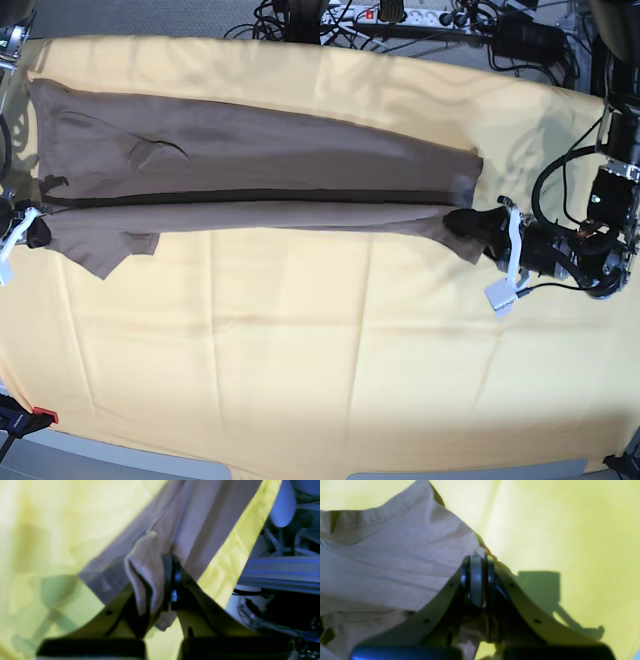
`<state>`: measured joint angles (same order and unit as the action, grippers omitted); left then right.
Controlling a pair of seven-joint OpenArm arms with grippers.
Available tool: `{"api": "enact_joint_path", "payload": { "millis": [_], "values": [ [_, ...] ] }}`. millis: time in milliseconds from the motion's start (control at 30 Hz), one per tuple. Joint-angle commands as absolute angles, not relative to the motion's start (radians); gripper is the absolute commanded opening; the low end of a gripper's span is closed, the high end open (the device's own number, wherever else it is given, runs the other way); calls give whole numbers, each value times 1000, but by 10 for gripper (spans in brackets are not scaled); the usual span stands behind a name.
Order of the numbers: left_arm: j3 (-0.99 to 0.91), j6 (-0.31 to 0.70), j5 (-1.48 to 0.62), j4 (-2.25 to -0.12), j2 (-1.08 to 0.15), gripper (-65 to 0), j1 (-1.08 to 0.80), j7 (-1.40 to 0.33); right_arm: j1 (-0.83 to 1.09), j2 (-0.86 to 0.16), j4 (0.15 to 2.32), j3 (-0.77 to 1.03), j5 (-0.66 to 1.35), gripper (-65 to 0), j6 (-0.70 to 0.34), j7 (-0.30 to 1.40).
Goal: Fold the T-shirt properly
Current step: 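Lift the hem and fold it over toward the shoulder edge, then tuck the sleeve end under with the right gripper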
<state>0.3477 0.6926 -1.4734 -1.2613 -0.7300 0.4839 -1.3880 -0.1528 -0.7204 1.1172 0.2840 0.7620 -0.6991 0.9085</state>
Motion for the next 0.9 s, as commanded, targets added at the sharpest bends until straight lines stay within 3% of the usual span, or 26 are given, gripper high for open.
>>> {"api": "enact_joint_path", "payload": {
  "millis": [0, 333, 367, 400, 467, 533, 600, 767, 867],
  "values": [
    [338, 698, -1484, -1272, -745, -650, 486, -1396, -175, -754, 1132, 292, 789, -650, -698, 919],
    [338, 698, -1484, -1272, -751, -650, 411, -1396, -175, -757, 1132, 292, 813, -650, -698, 947],
    [338, 698, -1484, -1272, -751, -650, 411, -1396, -175, -758, 1132, 292, 813, -602, -698, 947],
    [338, 698, -1484, -1272, -751, -650, 411, -1396, -175, -760, 1132, 292, 815, -496, -698, 947],
    [338, 698, -1484, -1272, -751, -527, 411, -1396, -176, -772, 1132, 292, 817, -280, -698, 942],
    [338, 698, -1484, -1272, -751, -391, 410, -1396, -181, -794, 1132, 293, 816, -177, -698, 931],
    [338, 698, -1484, -1272, -751, -318, 410, -1349, -195, -812, 1132, 294, 817, -170, -698, 918],
    [338, 698, -1484, -1272, -751, -314, 407, -1320, -200, -807, 1132, 295, 993, -170, -698, 910],
    [338, 698, -1484, -1272, -751, -314, 398, -1320, -200, -758, 1132, 295, 989, -170, -698, 909]
  ]
}}
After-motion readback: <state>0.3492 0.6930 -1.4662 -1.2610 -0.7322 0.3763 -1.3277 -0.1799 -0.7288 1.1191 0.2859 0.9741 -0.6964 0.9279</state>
